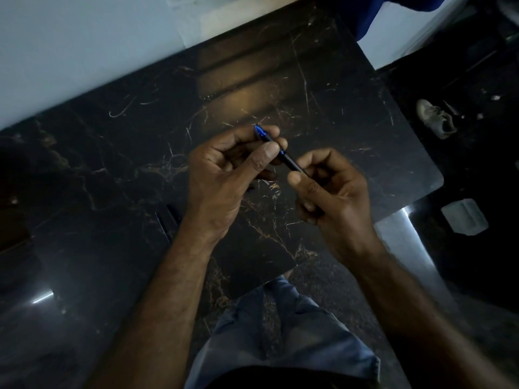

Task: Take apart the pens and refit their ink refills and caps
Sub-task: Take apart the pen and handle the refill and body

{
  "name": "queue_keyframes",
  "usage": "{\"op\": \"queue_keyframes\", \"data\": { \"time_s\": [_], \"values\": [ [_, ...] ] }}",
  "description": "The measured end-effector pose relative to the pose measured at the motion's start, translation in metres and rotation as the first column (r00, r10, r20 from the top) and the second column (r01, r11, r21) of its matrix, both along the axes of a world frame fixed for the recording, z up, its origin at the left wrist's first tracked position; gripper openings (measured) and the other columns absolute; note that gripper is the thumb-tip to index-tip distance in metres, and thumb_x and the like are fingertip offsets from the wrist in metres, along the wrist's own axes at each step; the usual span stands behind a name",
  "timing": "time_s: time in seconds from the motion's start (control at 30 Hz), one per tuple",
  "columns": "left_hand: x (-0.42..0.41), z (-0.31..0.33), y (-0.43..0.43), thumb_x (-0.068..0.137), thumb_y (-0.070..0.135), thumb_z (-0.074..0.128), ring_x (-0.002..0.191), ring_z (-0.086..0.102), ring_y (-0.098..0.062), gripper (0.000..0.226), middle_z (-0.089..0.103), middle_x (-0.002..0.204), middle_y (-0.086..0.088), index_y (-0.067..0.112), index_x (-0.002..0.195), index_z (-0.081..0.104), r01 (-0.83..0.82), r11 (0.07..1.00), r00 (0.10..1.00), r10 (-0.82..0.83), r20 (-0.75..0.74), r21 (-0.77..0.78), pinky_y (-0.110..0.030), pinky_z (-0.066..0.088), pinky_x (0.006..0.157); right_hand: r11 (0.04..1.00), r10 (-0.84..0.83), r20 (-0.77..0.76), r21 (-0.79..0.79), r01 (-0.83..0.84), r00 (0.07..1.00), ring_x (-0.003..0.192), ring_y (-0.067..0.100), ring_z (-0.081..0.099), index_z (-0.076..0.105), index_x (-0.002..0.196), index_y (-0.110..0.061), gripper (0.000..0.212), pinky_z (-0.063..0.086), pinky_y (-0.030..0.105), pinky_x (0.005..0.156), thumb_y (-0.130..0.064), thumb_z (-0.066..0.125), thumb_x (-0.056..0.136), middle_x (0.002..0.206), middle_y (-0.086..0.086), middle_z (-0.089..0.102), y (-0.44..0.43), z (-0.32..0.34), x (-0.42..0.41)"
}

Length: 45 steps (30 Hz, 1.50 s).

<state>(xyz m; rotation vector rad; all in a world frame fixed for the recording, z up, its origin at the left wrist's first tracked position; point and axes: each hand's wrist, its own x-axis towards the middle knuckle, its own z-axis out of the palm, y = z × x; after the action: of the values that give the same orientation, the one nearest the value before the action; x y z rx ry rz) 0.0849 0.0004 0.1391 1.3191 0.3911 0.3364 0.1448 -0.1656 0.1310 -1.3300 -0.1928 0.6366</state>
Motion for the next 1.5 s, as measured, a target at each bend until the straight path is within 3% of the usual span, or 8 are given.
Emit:
{"op": "queue_keyframes", "data": {
  "time_s": [0.33, 0.57, 0.83, 0.93, 1.07, 1.27, 1.4, 1.5],
  "values": [
    [0.000, 0.004, 0.007, 0.096, 0.002, 0.070, 0.094, 0.079, -0.021, 0.015, 0.082, 0.100, -0.003, 0.006, 0.110, 0.072, 0.010, 1.000, 0.998, -0.009, 0.059, -0.019, -0.031, 0.063, 0.071, 0.999, 0.008, -0.134, 0.050, -0.001, 0.991, 0.047, 0.014, 0.029, 0.074, 0.094, -0.008, 0.031, 0.030, 0.026, 0.045, -0.036, 0.063, 0.100, 0.056, 0.000, 0.037, 0.006, 0.003, -0.005],
    [-0.002, 0.003, 0.010, 0.093, 0.006, 0.072, 0.093, 0.078, -0.019, 0.014, 0.081, 0.100, -0.003, 0.006, 0.107, 0.071, -0.051, 0.997, 0.996, 0.056, 0.072, -0.058, -0.029, 0.062, 0.068, 0.992, -0.063, -0.137, 0.103, 0.077, 0.989, 0.057, 0.014, 0.045, 0.067, 0.093, -0.008, 0.003, 0.040, 0.027, 0.045, -0.006, 0.067, 0.095, 0.071, 0.002, 0.052, 0.009, -0.002, -0.004],
    [-0.002, 0.000, 0.011, 0.095, 0.001, 0.071, 0.094, 0.077, -0.020, 0.014, 0.081, 0.099, -0.003, 0.006, 0.109, 0.072, -0.031, 0.998, 0.997, 0.034, 0.072, -0.050, -0.028, 0.061, 0.068, 0.997, -0.076, -0.260, 0.012, 0.082, 0.963, 0.048, 0.016, 0.031, 0.073, 0.079, -0.009, 0.046, 0.031, 0.028, 0.045, -0.042, 0.055, 0.106, 0.055, 0.001, 0.038, 0.015, 0.002, -0.009],
    [-0.003, -0.002, 0.012, 0.095, 0.002, 0.072, 0.093, 0.078, -0.019, 0.014, 0.082, 0.099, -0.002, 0.006, 0.109, 0.072, -0.062, 0.997, 0.996, 0.065, 0.057, -0.046, -0.028, 0.061, 0.067, 0.995, -0.034, -0.241, 0.085, 0.056, 0.970, 0.059, 0.015, 0.042, 0.070, 0.110, -0.009, 0.021, 0.038, 0.028, 0.047, -0.025, 0.063, 0.100, 0.071, 0.002, 0.046, 0.014, 0.000, -0.007],
    [-0.004, -0.005, 0.017, 0.095, 0.003, 0.072, 0.089, 0.078, -0.020, 0.014, 0.082, 0.101, -0.004, 0.006, 0.109, 0.073, -0.072, 0.995, 0.996, 0.075, 0.041, -0.070, -0.028, 0.061, 0.067, 0.995, -0.027, -0.179, 0.088, 0.043, 0.983, 0.059, 0.013, 0.045, 0.067, 0.095, -0.008, 0.003, 0.041, 0.026, 0.046, -0.007, 0.069, 0.093, 0.072, -0.001, 0.052, 0.013, -0.005, -0.004],
    [-0.006, -0.006, 0.017, 0.093, 0.007, 0.074, 0.093, 0.078, -0.021, 0.015, 0.082, 0.101, -0.005, 0.007, 0.108, 0.073, -0.054, 0.996, 0.998, 0.057, 0.034, -0.077, -0.029, 0.061, 0.067, 1.000, 0.000, -0.263, 0.020, 0.005, 0.965, 0.048, 0.018, 0.026, 0.072, 0.079, -0.005, 0.042, 0.027, 0.029, 0.045, -0.036, 0.059, 0.104, 0.054, 0.001, 0.034, 0.014, -0.007, -0.009],
    [-0.009, -0.008, 0.016, 0.091, 0.011, 0.075, 0.093, 0.079, -0.019, 0.017, 0.082, 0.100, -0.004, 0.010, 0.107, 0.075, -0.071, 0.996, 0.997, 0.071, 0.002, -0.059, -0.027, 0.061, 0.067, 1.000, -0.014, -0.203, 0.020, 0.018, 0.979, 0.056, 0.017, 0.039, 0.075, 0.110, -0.010, 0.018, 0.035, 0.028, 0.047, -0.023, 0.067, 0.100, 0.066, 0.001, 0.046, 0.011, -0.009, -0.007],
    [-0.010, -0.008, 0.015, 0.090, 0.012, 0.076, 0.087, 0.078, -0.017, 0.017, 0.082, 0.099, -0.004, 0.010, 0.107, 0.075, -0.085, 0.994, 0.996, 0.084, -0.010, -0.063, -0.027, 0.061, 0.068, 0.998, -0.044, -0.143, 0.036, 0.050, 0.989, 0.059, 0.014, 0.047, 0.071, 0.102, -0.012, 0.011, 0.042, 0.029, 0.048, -0.008, 0.073, 0.091, 0.073, 0.001, 0.054, 0.011, -0.011, -0.006]
  ]
}}
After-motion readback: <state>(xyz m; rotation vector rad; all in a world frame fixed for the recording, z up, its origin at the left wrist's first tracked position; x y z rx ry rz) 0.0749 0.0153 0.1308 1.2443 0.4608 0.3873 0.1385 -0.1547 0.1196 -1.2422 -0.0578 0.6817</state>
